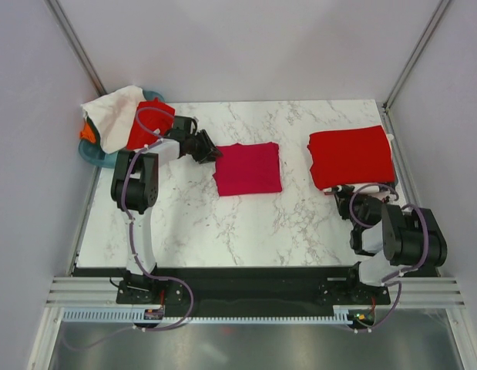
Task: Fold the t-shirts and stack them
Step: Fold the tshirt
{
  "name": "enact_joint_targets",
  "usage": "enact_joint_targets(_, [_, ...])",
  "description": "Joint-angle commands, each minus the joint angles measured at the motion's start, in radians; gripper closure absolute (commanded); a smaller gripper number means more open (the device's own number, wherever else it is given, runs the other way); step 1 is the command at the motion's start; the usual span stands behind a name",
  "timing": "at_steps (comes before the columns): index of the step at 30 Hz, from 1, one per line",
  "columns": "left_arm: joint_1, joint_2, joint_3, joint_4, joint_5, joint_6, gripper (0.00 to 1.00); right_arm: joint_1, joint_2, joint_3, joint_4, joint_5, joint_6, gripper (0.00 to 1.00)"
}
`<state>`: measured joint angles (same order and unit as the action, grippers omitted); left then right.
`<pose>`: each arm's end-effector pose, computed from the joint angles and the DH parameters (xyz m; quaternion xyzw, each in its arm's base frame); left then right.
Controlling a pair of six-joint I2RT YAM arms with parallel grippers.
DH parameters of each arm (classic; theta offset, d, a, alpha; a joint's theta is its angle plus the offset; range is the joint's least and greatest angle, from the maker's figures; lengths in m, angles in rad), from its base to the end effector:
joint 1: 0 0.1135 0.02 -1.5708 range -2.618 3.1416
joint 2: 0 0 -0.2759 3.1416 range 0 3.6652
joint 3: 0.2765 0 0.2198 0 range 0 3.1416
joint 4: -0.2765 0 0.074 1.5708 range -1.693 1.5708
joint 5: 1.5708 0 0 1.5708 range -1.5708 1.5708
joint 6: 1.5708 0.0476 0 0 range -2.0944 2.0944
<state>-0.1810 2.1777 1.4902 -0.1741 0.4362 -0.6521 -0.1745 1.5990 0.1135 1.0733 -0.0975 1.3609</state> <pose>0.4441 -0.1017 0.1634 -0.1406 0.9078 -0.3227 0.2279 0.2143 -0.0331 0.1351 0.5613 0.6199 0.3395 0.4306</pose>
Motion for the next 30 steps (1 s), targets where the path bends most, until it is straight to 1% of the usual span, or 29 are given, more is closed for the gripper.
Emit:
enact_joint_targets(1, [0.005,-0.05,-0.025,-0.011,-0.002,0.042,0.57,0.035,-0.118,-0.024,-0.042,-0.068,-0.025,0.71])
enact_joint_targets(2, [0.003,-0.053,-0.027,-0.01,-0.004,0.043,0.57,0.047,-0.205,-0.026,-0.19,-0.067,-0.034,0.64])
enact_joint_targets(3, [0.003,-0.053,-0.027,-0.01,-0.005,0.042,0.57,0.052,-0.259,-0.025,-0.282,-0.059,-0.058,0.59])
enact_joint_targets(4, [0.003,-0.056,-0.028,-0.011,-0.002,0.043,0.57,0.058,-0.321,-0.026,-0.368,-0.045,-0.071,0.5])
enact_joint_targets(5, [0.005,-0.059,-0.028,-0.013,-0.001,0.043,0.57,0.072,-0.453,-0.025,-0.561,-0.03,-0.081,0.45])
enact_joint_targets(6, [0.005,-0.064,-0.031,-0.013,0.002,0.043,0.56,0.073,-0.529,-0.025,-0.655,0.004,-0.1,0.37])
enact_joint_targets(7, [0.003,-0.068,-0.033,-0.01,-0.001,0.042,0.55,0.076,-0.604,-0.023,-0.743,0.019,-0.108,0.34])
enact_joint_targets(8, [0.003,-0.07,-0.036,-0.011,-0.004,0.043,0.53,0.082,-0.758,-0.017,-0.907,0.037,-0.115,0.31])
enact_joint_targets(9, [0.003,-0.075,-0.036,-0.01,-0.005,0.043,0.51,0.082,-0.836,-0.009,-0.99,0.06,-0.12,0.25])
enact_joint_targets(10, [0.005,-0.076,-0.038,-0.011,-0.01,0.04,0.49,0.084,-0.975,0.008,-1.06,0.068,-0.137,0.24])
enact_joint_targets(11, [0.003,-0.079,-0.042,-0.01,-0.011,0.036,0.47,0.087,-1.035,0.017,-1.192,0.071,-0.141,0.23])
enact_joint_targets(13, [0.003,-0.082,-0.047,-0.002,-0.011,0.026,0.45,0.093,-1.134,0.031,-1.28,0.064,-0.149,0.21])
enact_joint_targets(14, [0.003,-0.081,-0.048,0.001,-0.008,0.025,0.44,0.108,-1.119,0.067,-1.337,0.056,-0.187,0.21])
enact_joint_targets(15, [0.003,-0.081,-0.05,0.001,-0.008,0.023,0.44,0.118,-1.095,0.086,-1.357,0.051,-0.201,0.21])
enact_joint_targets(17, [0.002,-0.081,-0.053,0.004,-0.008,0.019,0.44,0.141,-1.044,0.115,-1.34,0.035,-0.242,0.25])
enact_joint_targets(18, [0.0,-0.082,-0.053,0.002,-0.01,0.02,0.44,0.148,-1.028,0.133,-1.339,0.035,-0.264,0.28])
enact_joint_targets(20, [0.0,-0.085,-0.057,0.002,-0.01,0.02,0.44,0.167,-0.97,0.218,-1.343,0.064,-0.345,0.31])
enact_joint_targets(21, [-0.002,-0.087,-0.059,0.002,-0.01,0.02,0.44,0.196,-0.944,0.254,-1.352,0.076,-0.377,0.32])
enact_joint_targets(22, [-0.002,-0.09,-0.061,0.002,-0.01,0.02,0.44,0.208,-0.889,0.343,-1.371,0.091,-0.41,0.32])
enact_joint_targets(24, [-0.002,-0.093,-0.062,0.002,-0.011,0.02,0.43,0.257,-0.831,0.432,-1.418,0.172,-0.491,0.33])
enact_joint_targets(26, [-0.002,-0.096,-0.062,0.002,-0.01,0.017,0.42,0.289,-0.752,0.538,-1.412,0.206,-0.531,0.31])
enact_joint_targets(30, [-0.002,-0.095,-0.061,-0.002,-0.005,0.012,0.38,0.332,-0.57,0.71,-1.375,0.185,-0.617,0.29])
